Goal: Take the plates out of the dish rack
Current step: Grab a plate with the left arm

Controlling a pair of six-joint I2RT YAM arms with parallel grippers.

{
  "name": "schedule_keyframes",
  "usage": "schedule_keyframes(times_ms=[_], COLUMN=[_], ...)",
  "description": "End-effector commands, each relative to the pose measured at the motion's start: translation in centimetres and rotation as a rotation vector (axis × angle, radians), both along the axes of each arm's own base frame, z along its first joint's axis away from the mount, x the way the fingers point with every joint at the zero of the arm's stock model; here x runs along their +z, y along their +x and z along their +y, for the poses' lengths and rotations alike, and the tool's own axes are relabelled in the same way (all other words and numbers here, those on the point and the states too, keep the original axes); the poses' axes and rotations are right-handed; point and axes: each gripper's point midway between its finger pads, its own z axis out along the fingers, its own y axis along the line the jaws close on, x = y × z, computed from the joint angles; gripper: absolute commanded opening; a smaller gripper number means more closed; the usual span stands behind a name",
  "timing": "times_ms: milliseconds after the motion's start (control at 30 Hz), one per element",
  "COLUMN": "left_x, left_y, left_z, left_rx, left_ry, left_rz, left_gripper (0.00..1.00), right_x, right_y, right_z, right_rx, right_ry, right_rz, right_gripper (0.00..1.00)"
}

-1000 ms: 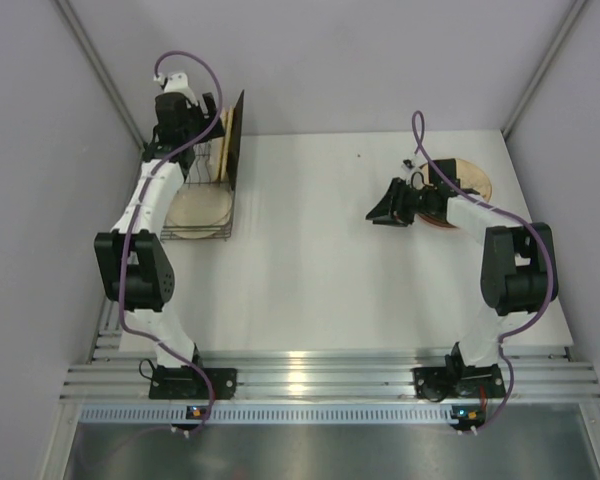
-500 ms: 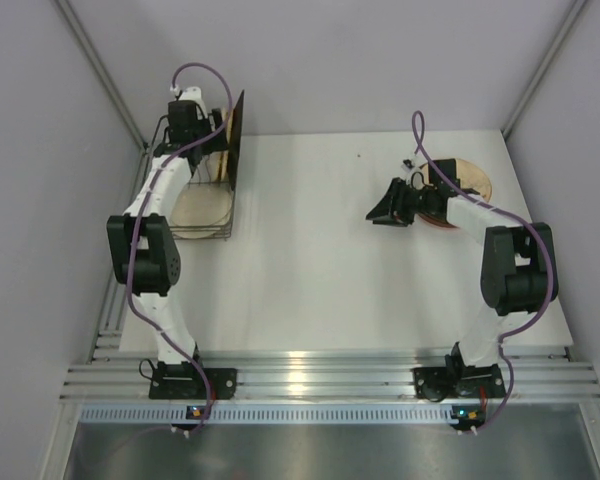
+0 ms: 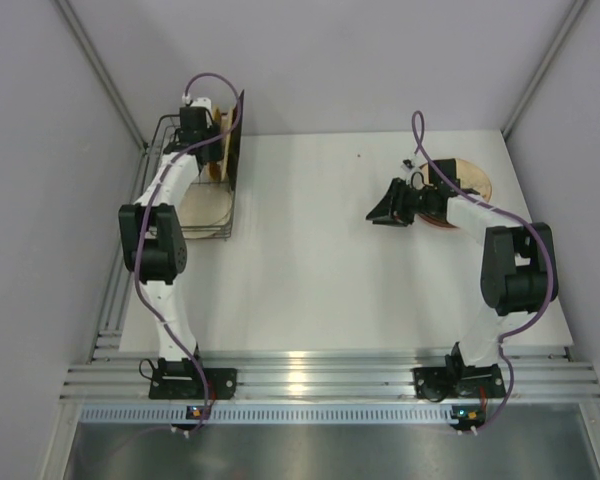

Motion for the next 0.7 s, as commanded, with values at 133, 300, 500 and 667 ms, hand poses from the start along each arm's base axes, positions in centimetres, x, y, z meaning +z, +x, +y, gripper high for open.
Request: schedule_keyframes(times_ms=[133, 300, 500, 667], left_x=[0.8, 3.9, 10.2, 16.2], left_y=[0.1, -0.3, -1.7, -3.7], left_z=[0.6, 0.5, 0.0, -1.0], left_rx=[0.026, 0.064, 0.135, 0.215], left_ry=[0.054, 0.152, 0.257, 0.374], left_rz=[-0.008, -0.057, -0.171, -0.28], left_gripper=[0.15, 0.0, 0.0, 0.0], right_x=[2.1, 2.3, 2.3, 2.3], right_y=[0.8, 1.0, 1.0, 0.9], right_z=[0.5, 0.6, 0.6, 0.7], right_rx=[0.023, 0.023, 0.023, 0.028], right_ry=[0.013, 0.016, 0.018, 0.022], right_rz=[-0.083, -0.091, -0.089, -0.095], right_gripper=[0.36, 0.36, 0.35, 0.35])
